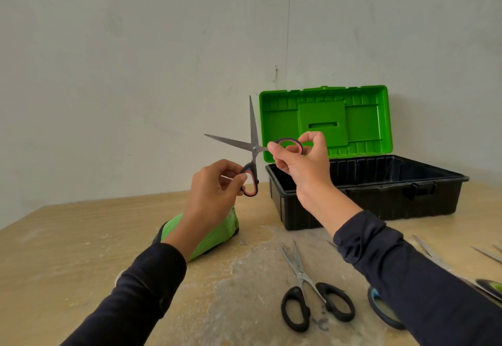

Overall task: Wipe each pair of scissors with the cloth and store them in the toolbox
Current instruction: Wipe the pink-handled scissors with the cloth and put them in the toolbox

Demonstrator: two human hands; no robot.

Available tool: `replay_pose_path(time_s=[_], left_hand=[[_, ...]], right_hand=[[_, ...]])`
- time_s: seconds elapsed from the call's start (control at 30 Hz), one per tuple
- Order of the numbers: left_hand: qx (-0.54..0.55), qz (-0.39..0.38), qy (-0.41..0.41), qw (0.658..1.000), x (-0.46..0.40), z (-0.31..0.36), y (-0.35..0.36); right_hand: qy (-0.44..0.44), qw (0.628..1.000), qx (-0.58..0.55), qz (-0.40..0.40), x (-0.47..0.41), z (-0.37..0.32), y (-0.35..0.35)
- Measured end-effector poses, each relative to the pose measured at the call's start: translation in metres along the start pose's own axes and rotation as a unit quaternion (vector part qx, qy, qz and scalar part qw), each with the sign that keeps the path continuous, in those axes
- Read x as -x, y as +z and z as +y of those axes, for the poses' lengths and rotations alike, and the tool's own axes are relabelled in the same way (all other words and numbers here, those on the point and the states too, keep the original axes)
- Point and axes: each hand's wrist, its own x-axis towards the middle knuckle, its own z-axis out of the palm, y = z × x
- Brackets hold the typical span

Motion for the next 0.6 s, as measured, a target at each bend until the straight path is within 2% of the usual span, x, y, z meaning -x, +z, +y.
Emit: replay_pose_path(time_s=[0.1,0.23,0.3,0.4,0.5,0.6], left_hand=[[-0.012,0.003,0.009,1.000,0.000,0.001,0.001],[-0.008,0.030,0.010,0.999,-0.002,0.004,0.000],[-0.003,0.037,0.013,0.999,-0.003,0.005,0.001],[0.014,0.054,0.005,0.998,-0.005,0.003,-0.001],[0.025,0.068,-0.001,0.997,-0.006,0.001,-0.004],[0.011,0.083,0.006,0.996,-0.007,0.003,-0.004]], right_hand=[[-0.093,0.990,0.097,0.051,0.002,0.010,0.001],[-0.212,0.937,0.274,0.054,-0.001,0.017,0.000],[-0.270,0.883,0.381,0.041,0.002,0.020,0.002],[-0.358,0.781,0.511,0.035,0.014,0.020,0.010],[-0.388,0.728,0.563,0.050,0.020,0.020,0.013],[-0.423,0.719,0.549,0.049,0.019,0.019,0.011]])
